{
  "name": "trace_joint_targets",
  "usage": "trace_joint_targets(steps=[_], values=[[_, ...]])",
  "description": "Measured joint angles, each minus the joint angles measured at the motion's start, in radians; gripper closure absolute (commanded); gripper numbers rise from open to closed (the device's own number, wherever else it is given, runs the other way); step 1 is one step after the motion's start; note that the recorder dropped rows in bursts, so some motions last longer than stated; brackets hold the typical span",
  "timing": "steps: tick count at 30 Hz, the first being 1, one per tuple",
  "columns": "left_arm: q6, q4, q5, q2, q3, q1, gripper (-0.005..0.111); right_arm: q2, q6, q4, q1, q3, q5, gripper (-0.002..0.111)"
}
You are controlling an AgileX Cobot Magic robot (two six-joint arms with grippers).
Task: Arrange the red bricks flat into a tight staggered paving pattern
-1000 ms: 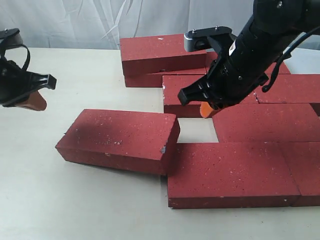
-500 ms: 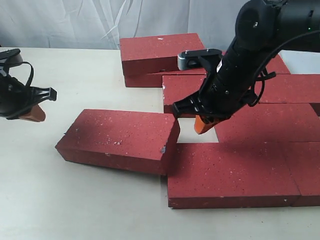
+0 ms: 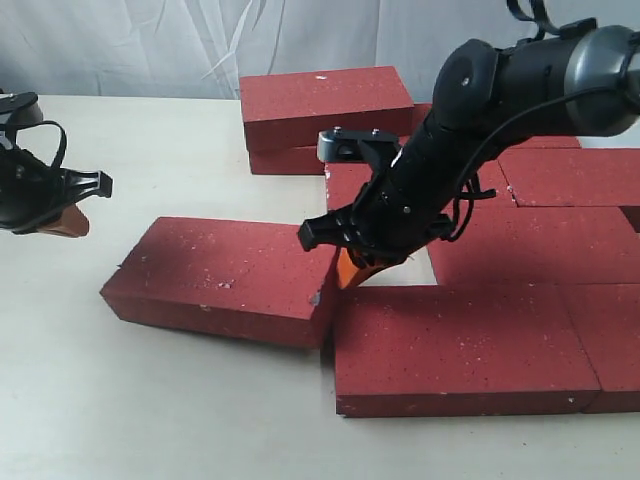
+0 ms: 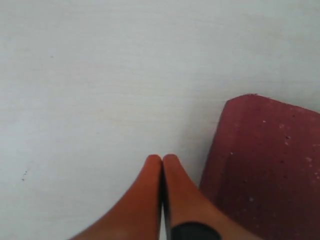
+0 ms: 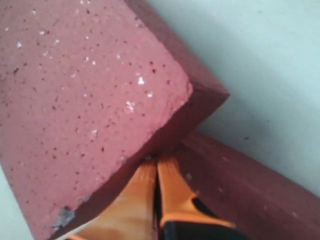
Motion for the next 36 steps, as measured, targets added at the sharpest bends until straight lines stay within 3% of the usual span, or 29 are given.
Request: trace_joint_targets(steps=[10,16,21,29,36], values=[[0.002,0.0,-0.001,0.0,0.0,0.0,0.107,0.038,-0.017,0.029,0.112,0.0,-0.209,0.109],[-0.001,0.01,-0.042,0.0,0.0,0.002,0.107,0.038,-0.037,0.029,0.119,0.0,-0.186,0.109],[-0.003,0.082,-0.101,0.0,0.0,0.008,0.107,0.001,-0.136,0.031,0.189,0.0,-0.161,0.109],[-0.024,0.09,-0.116,0.0,0.0,0.099,0.107,0.024,-0.145,0.025,0.317,0.0,-0.155,0.109],[-0.029,0.078,-0.116,0.0,0.0,0.106,0.107,0.038,-0.142,0.015,0.329,-0.007,-0.116,0.109]])
